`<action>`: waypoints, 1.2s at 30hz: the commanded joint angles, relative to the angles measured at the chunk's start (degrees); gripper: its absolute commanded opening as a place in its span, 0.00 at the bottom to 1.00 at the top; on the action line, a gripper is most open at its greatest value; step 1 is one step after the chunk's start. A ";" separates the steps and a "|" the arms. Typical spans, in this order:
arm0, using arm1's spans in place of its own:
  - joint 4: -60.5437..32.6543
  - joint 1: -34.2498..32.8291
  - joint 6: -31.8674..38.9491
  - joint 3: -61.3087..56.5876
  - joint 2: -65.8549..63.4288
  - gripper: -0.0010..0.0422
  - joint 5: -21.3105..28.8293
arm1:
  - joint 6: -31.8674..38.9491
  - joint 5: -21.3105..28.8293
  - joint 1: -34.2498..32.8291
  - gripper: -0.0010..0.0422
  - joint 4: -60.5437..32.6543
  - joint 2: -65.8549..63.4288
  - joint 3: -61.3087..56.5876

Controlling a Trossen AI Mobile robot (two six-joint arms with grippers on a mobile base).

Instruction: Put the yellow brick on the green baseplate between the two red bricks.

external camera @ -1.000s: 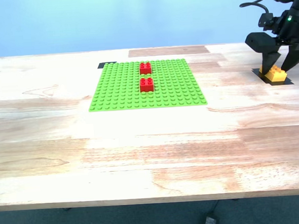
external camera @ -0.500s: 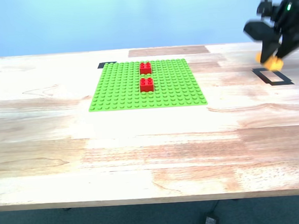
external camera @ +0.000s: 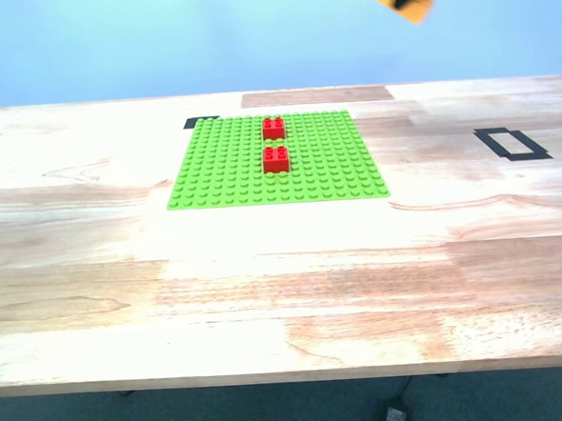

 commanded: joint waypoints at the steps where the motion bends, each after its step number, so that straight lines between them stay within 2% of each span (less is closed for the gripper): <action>1: 0.11 0.00 -0.02 -0.33 -0.17 0.02 0.07 | -4.02 5.35 6.91 0.08 -2.45 3.06 4.31; 8: -0.02 0.00 -0.02 -0.63 -0.83 0.02 0.07 | -9.55 11.43 16.15 0.08 -5.51 14.03 14.01; 14: -0.04 0.00 0.00 -0.63 -1.20 0.02 0.09 | -11.98 13.22 18.80 0.08 -6.10 23.10 18.71; 17: 0.04 0.00 -0.02 -0.63 -1.27 0.02 0.11 | -13.27 15.63 19.78 0.08 -6.10 26.80 19.67; 31: 0.02 0.00 0.00 -0.63 -1.46 0.02 0.09 | -13.16 15.52 20.28 0.08 -4.52 35.12 20.57; 36: 0.00 0.00 0.00 -0.66 -1.46 0.02 0.07 | -13.09 15.52 20.20 0.08 -1.16 35.43 19.58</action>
